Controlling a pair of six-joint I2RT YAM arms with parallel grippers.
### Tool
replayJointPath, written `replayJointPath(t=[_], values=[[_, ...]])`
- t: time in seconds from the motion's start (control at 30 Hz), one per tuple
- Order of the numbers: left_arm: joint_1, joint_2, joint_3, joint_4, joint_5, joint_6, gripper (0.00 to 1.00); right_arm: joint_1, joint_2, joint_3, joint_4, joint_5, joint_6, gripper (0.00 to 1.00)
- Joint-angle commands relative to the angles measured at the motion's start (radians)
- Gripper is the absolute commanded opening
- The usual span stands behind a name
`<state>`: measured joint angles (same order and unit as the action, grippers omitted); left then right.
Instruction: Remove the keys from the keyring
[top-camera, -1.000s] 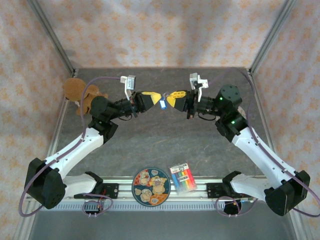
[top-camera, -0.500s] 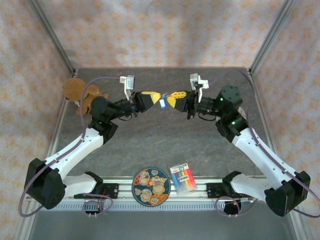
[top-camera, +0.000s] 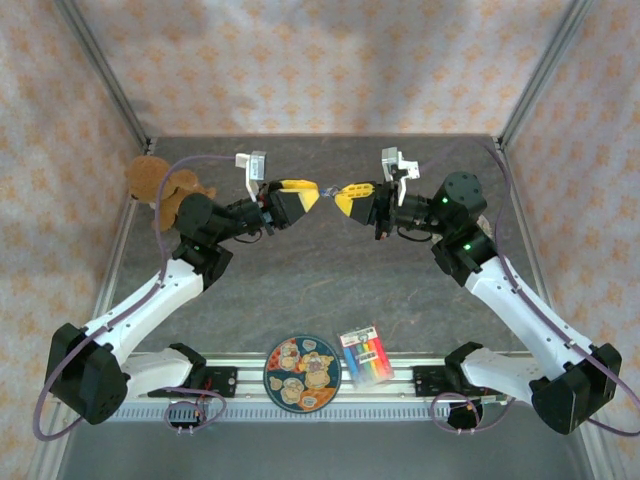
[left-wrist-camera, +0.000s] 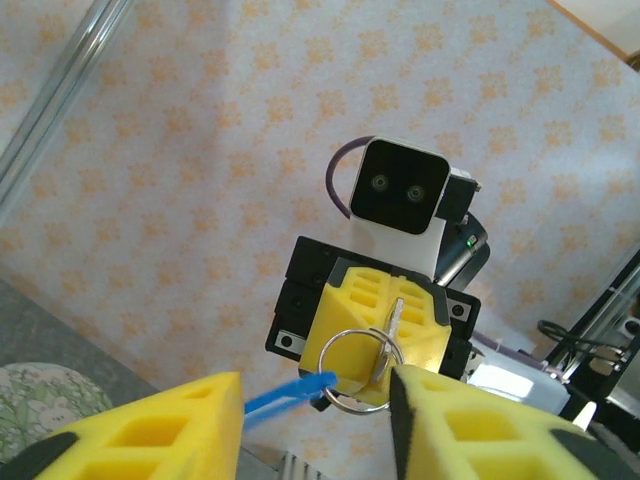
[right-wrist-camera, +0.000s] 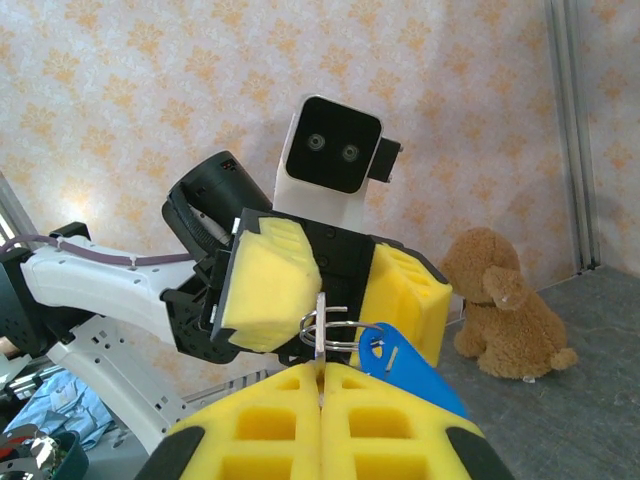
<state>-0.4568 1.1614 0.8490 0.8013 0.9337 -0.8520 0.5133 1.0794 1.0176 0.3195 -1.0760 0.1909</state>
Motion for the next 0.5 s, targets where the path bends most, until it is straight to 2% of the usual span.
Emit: replayJointPath(t=[0.0,0.07,0.27,0.37,0.47], values=[[0.018,-0.026,-0.014,0.041,-0.013,-0.002,0.49,-0.004,-0.022,0.014,0.053,-0.037,0.002,0.00],[0.034,-0.027,-0.020,0.087,-0.011,-0.035,0.55,-0.004,-0.022,0.017,0.053,-0.048,0.003,0.00],[0.052,0.012,0.012,0.214,0.072,-0.140,0.62,-0.004,-0.004,0.042,0.030,-0.101,-0.019,0.00],[0.052,0.049,0.034,0.285,0.124,-0.214,0.63,-0.004,0.018,0.067,0.017,-0.135,-0.029,0.00],[0.052,0.096,0.042,0.429,0.154,-0.336,0.63,-0.004,0.038,0.084,0.042,-0.166,-0.016,0.00]])
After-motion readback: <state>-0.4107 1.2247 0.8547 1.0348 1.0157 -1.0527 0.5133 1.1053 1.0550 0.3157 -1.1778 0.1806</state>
